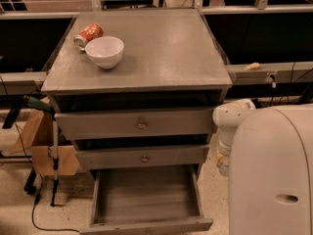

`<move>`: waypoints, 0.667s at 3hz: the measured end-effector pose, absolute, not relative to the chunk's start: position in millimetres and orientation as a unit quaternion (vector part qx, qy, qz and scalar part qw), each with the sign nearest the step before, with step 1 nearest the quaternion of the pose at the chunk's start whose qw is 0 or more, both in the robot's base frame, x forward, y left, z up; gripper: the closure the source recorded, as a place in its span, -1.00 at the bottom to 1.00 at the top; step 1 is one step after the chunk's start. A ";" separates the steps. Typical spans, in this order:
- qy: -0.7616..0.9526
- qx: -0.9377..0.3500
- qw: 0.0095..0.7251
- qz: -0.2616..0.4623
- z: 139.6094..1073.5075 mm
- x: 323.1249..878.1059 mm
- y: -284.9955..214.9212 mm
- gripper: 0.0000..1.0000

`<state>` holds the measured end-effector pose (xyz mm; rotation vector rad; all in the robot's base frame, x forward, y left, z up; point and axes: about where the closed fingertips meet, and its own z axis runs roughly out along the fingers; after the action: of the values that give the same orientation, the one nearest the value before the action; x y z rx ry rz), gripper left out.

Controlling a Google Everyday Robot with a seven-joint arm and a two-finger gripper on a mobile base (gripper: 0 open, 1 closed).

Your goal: Pick blue plastic bottle from bottom drawer and place on counter

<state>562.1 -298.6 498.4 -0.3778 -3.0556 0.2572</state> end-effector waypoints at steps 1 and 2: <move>-0.985 -0.150 0.021 0.088 527.1 556.0 -328.8 1.00; -0.973 -0.196 -0.007 0.119 585.5 538.1 -369.5 1.00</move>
Offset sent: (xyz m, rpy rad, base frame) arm -0.0465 -0.1256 0.2058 -0.1853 -0.2118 -0.2840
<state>538.1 -369.5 585.5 -0.6178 -3.0727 0.3748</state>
